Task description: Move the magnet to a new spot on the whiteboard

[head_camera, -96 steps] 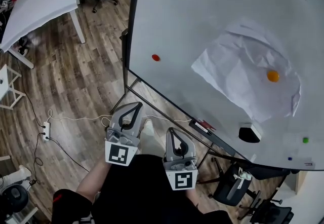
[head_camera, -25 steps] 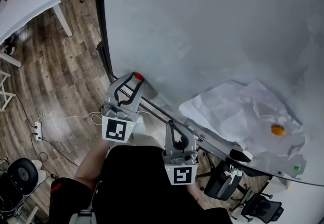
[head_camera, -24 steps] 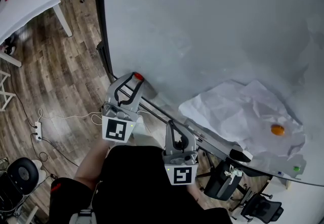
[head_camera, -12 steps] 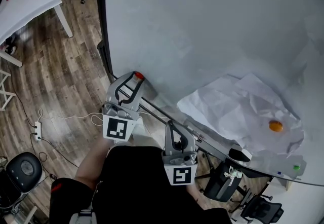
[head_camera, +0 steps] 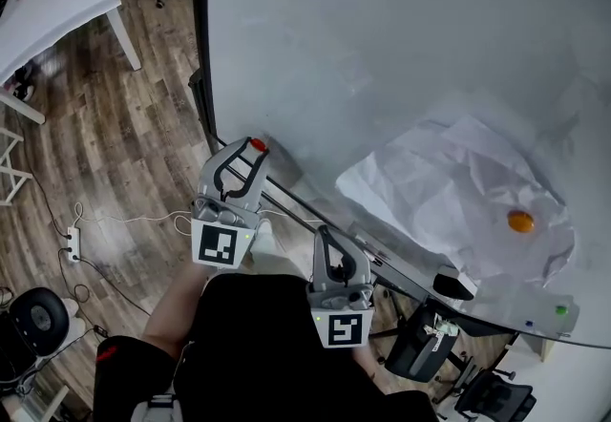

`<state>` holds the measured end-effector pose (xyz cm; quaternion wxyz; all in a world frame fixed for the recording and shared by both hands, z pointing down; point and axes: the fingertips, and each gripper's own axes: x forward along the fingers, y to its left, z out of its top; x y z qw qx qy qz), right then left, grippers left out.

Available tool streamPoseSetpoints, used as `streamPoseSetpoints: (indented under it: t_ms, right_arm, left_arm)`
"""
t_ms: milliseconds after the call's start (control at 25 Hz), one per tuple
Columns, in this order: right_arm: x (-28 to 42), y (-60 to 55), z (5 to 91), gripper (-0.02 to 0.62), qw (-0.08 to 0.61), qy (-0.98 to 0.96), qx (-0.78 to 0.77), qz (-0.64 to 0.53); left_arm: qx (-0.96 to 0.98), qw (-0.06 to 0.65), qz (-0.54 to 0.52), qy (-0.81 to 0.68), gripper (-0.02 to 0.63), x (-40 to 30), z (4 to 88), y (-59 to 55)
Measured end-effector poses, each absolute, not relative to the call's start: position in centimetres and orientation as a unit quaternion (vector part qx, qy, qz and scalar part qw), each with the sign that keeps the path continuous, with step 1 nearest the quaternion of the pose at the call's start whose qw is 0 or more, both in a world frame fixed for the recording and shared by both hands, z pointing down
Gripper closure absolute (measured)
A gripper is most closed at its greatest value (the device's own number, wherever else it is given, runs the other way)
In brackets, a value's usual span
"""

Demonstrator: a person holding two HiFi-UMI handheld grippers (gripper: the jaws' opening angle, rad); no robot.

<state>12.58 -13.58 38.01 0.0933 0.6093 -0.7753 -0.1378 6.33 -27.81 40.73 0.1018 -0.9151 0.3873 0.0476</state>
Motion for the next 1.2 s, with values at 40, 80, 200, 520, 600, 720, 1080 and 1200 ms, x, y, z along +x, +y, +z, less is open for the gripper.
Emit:
streamPoseSetpoints:
  t_ms: [40,80,200,520,600,720,1080,1200]
  right_arm:
    - [12.4,-13.5,38.0,0.594,0.092,-0.776,0.609,-0.139]
    - [12.3,-13.4,37.9,0.594,0.092,-0.776,0.608,-0.139]
    - [11.9,-13.0,37.8,0.594,0.091,-0.778,0.606,-0.141]
    - [11.4,-11.8,37.2,0.594,0.077,-0.778,0.606,-0.145]
    - [11.0,-11.5,37.0,0.594,0.072,-0.779,0.605,-0.147]
    - [10.4,-11.0,36.7,0.594,0.066,-0.780,0.604,-0.149]
    - [8.5,-9.1,36.5,0.594,0.050,-0.782,0.605,-0.142]
    - [7.9,-8.4,36.3,0.594,0.048,-0.782,0.605,-0.147]
  left_arm:
    - [-0.914,0.104,0.048,0.388,0.479,6.1,40.6,-27.7]
    - [-0.914,0.105,0.048,0.390,0.479,5.9,40.6,-27.5]
    - [-0.913,0.108,0.050,0.391,0.479,5.5,40.4,-27.0]
    - [-0.912,0.113,0.043,0.392,0.479,4.4,39.8,-24.6]
    - [-0.911,0.119,0.042,0.393,0.479,3.9,39.6,-23.9]
    - [-0.909,0.120,0.043,0.396,0.479,3.1,39.4,-22.8]
    - [-0.906,0.135,0.034,0.400,0.479,0.3,38.6,-19.4]
    - [-0.905,0.138,0.034,0.400,0.479,-0.5,38.4,-18.3]
